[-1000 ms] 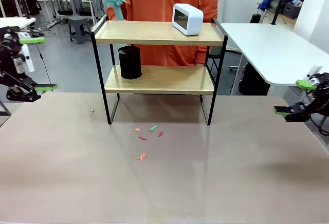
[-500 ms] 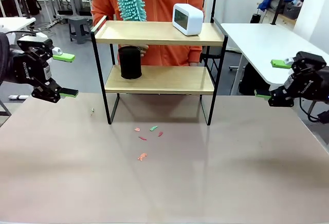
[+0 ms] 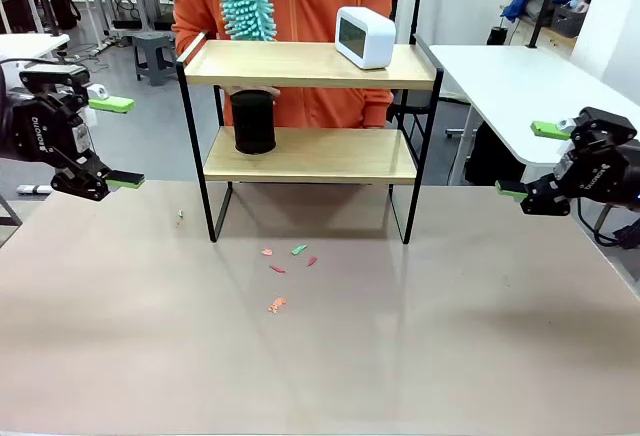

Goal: Clean the shelf.
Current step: Hand the Duster back to the human.

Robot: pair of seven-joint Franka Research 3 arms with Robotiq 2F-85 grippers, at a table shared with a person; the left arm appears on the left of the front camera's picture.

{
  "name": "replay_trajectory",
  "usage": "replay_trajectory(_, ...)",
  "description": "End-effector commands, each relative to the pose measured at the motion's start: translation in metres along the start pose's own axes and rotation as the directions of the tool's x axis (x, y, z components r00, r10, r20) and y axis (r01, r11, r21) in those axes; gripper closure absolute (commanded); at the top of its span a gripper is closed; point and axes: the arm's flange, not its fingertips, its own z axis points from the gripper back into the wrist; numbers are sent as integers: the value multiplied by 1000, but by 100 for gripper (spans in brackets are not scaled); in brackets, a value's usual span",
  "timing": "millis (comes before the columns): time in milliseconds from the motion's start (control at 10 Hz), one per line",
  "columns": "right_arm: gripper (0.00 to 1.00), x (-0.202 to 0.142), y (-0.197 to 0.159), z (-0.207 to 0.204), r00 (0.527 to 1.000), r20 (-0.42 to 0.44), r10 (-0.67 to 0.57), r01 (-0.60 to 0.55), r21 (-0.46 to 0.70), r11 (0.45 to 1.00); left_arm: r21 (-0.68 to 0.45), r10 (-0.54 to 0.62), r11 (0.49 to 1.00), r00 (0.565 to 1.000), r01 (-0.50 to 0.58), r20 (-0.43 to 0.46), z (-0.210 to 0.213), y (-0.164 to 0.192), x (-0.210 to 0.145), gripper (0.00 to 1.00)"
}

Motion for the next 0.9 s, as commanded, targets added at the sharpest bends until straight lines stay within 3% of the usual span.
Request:
replay_trajectory(0,0,-1,1,4,1000,-9,23,-23,3,1000,0,9,1000,1000,-9,-5,1,-2,-4,0)
replay_trajectory(800,0,-1,1,4,1000,-9,23,-23,3,1000,0,9,1000,1000,-9,-5,1,-2,-4,0)
